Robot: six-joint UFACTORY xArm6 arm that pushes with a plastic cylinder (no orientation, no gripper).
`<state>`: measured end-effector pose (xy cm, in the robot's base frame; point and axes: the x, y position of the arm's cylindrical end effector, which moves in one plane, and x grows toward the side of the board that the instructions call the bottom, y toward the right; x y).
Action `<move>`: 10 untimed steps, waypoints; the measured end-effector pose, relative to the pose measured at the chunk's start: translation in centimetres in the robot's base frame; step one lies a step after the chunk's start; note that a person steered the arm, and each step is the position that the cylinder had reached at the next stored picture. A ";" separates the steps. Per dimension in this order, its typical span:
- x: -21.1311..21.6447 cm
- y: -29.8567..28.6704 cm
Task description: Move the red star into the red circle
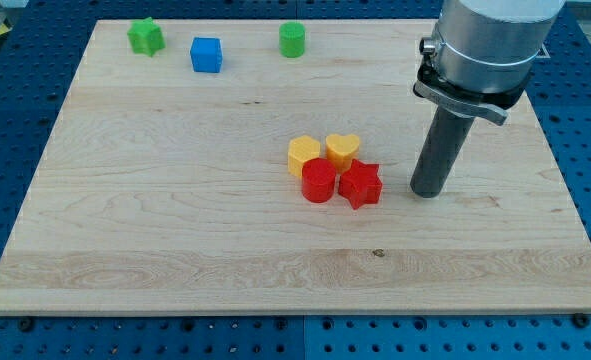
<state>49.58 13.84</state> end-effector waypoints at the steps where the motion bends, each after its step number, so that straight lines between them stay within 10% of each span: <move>1: -0.1 -0.5; 10: -1.3 -6.0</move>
